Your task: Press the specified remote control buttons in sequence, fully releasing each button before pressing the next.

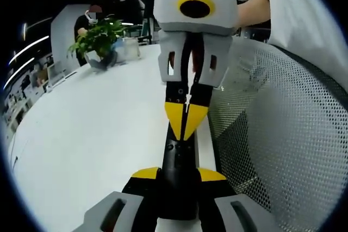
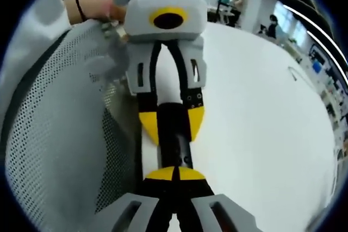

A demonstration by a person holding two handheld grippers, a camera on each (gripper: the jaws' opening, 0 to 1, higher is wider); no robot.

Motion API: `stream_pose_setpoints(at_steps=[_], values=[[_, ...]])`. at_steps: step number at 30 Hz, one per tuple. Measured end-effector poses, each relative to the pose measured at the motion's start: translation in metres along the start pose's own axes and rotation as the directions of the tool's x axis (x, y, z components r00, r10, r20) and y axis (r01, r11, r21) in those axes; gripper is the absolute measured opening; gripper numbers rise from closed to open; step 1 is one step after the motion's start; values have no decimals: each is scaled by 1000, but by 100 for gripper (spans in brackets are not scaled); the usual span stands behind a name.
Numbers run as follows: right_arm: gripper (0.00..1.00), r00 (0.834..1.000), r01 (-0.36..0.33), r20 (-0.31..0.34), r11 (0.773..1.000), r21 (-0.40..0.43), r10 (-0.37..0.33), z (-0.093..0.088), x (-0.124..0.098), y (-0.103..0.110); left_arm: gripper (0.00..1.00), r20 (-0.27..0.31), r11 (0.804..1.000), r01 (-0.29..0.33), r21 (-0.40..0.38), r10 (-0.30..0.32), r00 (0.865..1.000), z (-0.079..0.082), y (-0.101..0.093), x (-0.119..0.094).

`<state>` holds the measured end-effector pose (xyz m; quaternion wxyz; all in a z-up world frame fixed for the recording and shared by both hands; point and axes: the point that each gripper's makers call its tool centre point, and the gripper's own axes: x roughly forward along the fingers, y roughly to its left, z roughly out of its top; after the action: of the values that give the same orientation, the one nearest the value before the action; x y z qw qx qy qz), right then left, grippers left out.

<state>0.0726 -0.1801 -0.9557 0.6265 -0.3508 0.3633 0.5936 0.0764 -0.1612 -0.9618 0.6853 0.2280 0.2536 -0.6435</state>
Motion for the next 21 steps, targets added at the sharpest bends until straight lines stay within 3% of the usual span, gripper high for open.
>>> stream_pose_setpoints(at_steps=[9,17,21], values=[[0,1000,-9,30,1000,-7,9,-2,-2,1,25,0,1000,0,-1,0,1000,0,0,0],[0,1000,-14,13,999,50,13,-13,-8,-4,25,0,1000,1,1,-1,1000,0,0,0],[0,1000,-7,-17,1000,12,7,-11,-5,-2,25,-1,1000,0,-1,0,1000,0,0,-1]])
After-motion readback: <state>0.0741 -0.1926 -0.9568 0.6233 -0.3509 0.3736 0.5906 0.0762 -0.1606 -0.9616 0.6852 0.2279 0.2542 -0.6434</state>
